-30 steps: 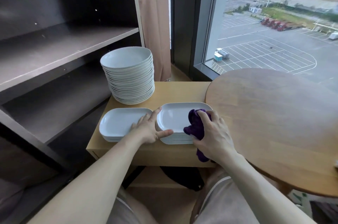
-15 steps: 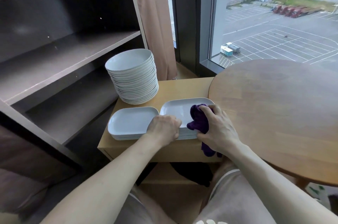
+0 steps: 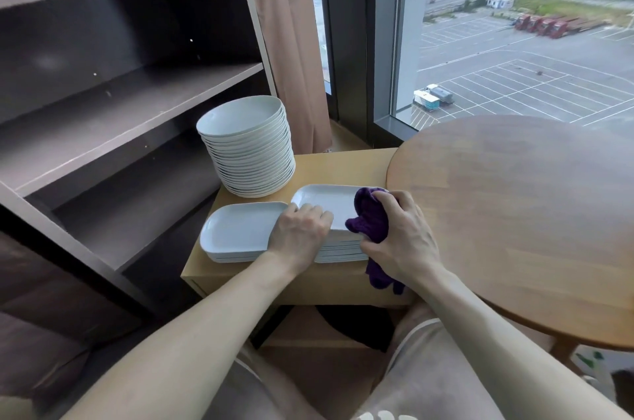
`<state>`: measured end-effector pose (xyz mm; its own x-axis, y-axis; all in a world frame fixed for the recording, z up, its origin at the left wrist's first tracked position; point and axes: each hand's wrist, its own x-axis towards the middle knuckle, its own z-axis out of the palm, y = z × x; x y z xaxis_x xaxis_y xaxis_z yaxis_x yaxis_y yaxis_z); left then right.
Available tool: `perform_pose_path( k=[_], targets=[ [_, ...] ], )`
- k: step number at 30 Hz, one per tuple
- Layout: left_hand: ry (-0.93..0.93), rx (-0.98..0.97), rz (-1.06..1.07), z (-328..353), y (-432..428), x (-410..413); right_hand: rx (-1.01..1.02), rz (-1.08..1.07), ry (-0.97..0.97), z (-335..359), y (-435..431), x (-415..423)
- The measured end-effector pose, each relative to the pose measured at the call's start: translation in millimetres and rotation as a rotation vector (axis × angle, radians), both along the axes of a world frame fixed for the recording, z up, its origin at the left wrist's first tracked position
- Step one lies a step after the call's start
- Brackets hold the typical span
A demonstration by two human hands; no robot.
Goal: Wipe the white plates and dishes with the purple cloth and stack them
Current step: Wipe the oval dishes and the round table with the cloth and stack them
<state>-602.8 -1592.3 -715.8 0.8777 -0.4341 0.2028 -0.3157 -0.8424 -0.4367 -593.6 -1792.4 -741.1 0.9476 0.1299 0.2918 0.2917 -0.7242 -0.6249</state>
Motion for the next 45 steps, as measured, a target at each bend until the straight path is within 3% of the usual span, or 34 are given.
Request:
perform_pose_path(
  k=[8, 17, 24, 32, 36, 42, 45],
  targets=[
    [-0.176, 0.016, -0.008, 23, 51, 5, -0.004, 0.000, 0.030, -10, -3, 1],
    [-0.139, -0.298, 0.223, -4, 126, -39, -0.069, 0.025, 0.044, -16, 2, 3],
    [-0.121, -0.419, 0.336, -32, 149, -57, -0.072, 0.040, 0.046, -16, 3, 0],
    [0.041, -0.484, 0.523, -51, 158, -53, -0.132, 0.020, 0.057, -18, 6, 0],
    [0.332, -0.482, 0.624, -56, 143, -49, -0.204, 0.025, 0.072, -15, 11, 2],
    [0.405, -0.622, 0.293, -57, 97, -47, -0.188, 0.011, 0.122, -6, 12, 6],
    [0.410, -0.743, 0.197, -55, 78, -32, -0.114, -0.094, 0.109, 3, 11, 13]
  ],
)
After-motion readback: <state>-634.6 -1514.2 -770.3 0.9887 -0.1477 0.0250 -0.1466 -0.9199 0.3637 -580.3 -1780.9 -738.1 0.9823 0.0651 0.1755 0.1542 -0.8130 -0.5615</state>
